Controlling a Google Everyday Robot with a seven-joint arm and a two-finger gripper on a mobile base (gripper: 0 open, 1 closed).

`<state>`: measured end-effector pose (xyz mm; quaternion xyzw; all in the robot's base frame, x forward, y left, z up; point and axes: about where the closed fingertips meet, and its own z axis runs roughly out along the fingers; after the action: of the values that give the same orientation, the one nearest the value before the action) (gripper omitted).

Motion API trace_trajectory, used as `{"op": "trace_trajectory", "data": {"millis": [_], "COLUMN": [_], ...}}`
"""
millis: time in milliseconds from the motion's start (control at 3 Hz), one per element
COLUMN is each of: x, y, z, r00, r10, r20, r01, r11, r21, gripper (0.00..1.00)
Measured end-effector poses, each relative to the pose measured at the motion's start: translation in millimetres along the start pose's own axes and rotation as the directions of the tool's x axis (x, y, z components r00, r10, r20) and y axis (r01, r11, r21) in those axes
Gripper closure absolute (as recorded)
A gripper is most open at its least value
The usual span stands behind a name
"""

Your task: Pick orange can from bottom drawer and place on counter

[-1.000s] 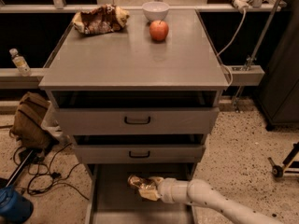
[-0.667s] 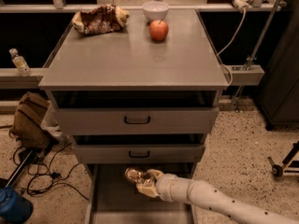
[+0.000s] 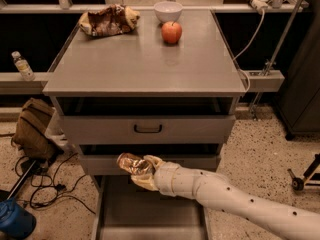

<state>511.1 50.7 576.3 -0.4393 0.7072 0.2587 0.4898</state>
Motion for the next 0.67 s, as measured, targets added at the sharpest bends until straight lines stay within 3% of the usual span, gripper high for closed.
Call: {"op": "trace_trajectory", "data": {"millis": [667], "x": [-11], "y": [0], "z": [-3], "r00": [1.000], "r10": [-0.018], "r20": [-0.008], "r01": [0.018], "r11": [0.9998], "r21": [0.004], "gripper": [1.00]}}
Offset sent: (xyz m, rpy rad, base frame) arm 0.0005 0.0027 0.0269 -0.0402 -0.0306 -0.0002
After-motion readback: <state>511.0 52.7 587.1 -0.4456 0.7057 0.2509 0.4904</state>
